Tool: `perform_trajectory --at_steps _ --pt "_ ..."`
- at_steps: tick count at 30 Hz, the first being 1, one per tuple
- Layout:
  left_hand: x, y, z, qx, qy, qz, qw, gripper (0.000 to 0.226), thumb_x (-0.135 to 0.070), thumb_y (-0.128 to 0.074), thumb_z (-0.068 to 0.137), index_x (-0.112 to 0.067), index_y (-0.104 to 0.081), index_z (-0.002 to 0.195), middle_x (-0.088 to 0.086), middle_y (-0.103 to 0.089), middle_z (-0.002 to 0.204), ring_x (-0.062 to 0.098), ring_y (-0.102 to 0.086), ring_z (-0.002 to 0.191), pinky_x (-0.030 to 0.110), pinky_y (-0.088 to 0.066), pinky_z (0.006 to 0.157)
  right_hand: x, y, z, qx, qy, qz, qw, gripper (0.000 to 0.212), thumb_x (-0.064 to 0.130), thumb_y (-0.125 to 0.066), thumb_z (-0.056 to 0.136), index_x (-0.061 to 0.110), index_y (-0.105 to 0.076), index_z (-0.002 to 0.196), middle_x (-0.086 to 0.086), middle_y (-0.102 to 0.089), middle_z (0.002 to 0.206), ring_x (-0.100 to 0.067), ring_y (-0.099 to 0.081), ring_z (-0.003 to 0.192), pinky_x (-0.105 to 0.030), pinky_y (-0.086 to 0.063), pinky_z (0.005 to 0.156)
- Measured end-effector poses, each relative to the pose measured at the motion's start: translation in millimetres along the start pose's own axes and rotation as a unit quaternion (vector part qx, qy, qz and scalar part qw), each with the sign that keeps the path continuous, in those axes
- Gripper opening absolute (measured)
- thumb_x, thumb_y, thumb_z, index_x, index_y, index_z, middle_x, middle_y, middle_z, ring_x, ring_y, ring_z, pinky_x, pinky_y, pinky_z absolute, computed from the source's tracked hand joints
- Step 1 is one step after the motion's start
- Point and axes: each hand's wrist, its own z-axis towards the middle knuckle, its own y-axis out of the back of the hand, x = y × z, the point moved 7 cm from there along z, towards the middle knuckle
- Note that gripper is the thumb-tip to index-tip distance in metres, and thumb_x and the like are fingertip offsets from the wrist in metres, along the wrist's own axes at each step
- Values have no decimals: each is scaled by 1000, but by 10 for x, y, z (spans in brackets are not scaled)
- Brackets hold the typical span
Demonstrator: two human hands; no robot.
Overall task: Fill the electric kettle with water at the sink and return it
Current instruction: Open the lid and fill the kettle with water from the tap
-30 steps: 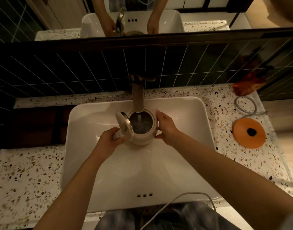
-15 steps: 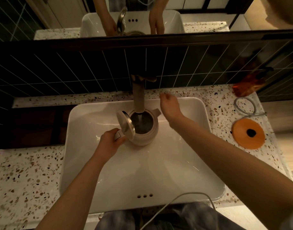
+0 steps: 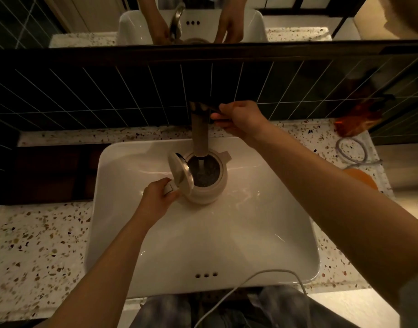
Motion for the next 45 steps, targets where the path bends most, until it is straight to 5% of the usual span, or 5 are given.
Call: perform_trajectory --at_steps 13,19,25,33,45 --pt "24 26 15 -6 -3 -11 1000 9 -10 -70 81 -4 -64 82 5 -59 65 18 -50 60 33 -37 58 -257 69 -21 -9 -28 29 999 8 23 -56 96 19 -62 96 -2 -71 90 -19 -68 96 -39 -51 94" --pt "48 -11 -7 -4 11 -22 1000 7 -10 -71 81 -6 -65 83 12 -64 72 19 -52 63 32 -39 60 -770 230 -103 -70 -104 44 991 49 47 -37 99 8 -62 115 -7 -68 112 -23 -62 108 -37 -48 92" --pt "56 17 19 -8 13 -30 999 22 -19 -71 78 1 -67 85 23 -68 78 29 -57 69 38 -44 63 -1340 29 -313 -45 -180 60 981 50 44 -40 99 11 -49 136 -8 -53 140 -28 -45 131 -42 -33 112" --pt "34 44 14 -21 9 -30 999 12 -8 -71 79 2 -66 84 12 -63 72 19 -50 64 26 -38 57 -1393 -52 -379 -95 -155 65 981 40 41 -46 97 8 -67 106 -21 -66 118 -41 -56 116 -50 -44 104" --pt "-68 81 -105 23 16 -103 994 23 -14 -71 83 8 -64 85 21 -60 73 13 -48 63 11 -37 52 -1416 -146 -448 -121 -172 96 973 41 41 -48 96 13 -62 121 -14 -68 111 -31 -60 100 -42 -48 95"
